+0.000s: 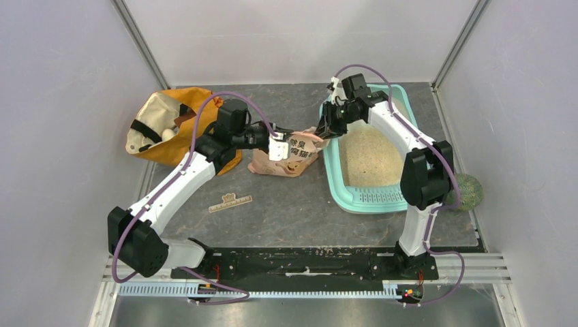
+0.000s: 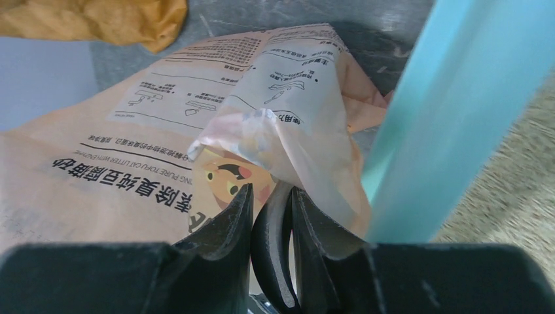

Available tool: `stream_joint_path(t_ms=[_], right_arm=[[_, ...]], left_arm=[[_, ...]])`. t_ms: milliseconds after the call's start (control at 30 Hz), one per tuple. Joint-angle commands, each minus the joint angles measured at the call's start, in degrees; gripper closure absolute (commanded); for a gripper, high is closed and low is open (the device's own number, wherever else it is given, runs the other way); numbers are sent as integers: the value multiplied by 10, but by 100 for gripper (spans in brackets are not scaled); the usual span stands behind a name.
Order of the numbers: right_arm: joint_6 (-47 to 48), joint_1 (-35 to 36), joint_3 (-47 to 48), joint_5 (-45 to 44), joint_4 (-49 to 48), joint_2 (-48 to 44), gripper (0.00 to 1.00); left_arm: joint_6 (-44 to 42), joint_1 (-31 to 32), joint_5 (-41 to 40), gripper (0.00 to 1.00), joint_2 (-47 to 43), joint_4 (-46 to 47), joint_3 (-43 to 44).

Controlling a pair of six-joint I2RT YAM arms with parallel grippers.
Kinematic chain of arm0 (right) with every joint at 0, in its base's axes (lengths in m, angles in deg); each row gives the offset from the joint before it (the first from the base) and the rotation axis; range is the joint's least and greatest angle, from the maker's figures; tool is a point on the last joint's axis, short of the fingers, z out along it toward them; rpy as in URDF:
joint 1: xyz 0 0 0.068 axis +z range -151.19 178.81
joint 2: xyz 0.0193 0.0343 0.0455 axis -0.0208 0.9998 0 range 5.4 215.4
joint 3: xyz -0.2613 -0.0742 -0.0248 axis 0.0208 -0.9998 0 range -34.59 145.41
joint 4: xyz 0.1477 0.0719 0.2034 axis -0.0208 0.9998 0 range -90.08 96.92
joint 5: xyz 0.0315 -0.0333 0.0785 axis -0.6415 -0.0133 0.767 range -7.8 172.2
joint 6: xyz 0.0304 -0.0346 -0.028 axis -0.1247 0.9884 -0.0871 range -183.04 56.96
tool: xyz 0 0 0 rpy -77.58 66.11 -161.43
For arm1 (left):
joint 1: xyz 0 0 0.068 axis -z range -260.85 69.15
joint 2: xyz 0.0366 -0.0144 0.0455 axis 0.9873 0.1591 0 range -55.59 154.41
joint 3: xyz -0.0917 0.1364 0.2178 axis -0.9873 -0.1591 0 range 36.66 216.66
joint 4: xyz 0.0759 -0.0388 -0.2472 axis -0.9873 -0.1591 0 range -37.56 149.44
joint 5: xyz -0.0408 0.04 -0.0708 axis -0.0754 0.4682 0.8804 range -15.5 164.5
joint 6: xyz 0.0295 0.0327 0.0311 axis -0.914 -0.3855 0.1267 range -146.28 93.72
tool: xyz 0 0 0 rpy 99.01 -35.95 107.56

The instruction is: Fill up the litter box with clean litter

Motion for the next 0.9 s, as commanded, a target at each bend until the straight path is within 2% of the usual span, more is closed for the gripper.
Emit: stream_joint_path(t_ms=[0, 300, 467, 867], right_arm=[[-65, 15, -57, 140, -156, -13, 100], [-169, 15, -107, 207, -307, -9, 100], [-256, 15, -137, 248, -412, -2, 100], [-300, -35, -187, 289, -424, -73, 100]], left_arm=[[16, 8, 35, 98, -5, 51, 8], [16, 8, 35, 98, 2, 48, 15], [13, 7, 31, 98, 0, 44, 15], [20, 3, 33, 98, 12, 81, 25]])
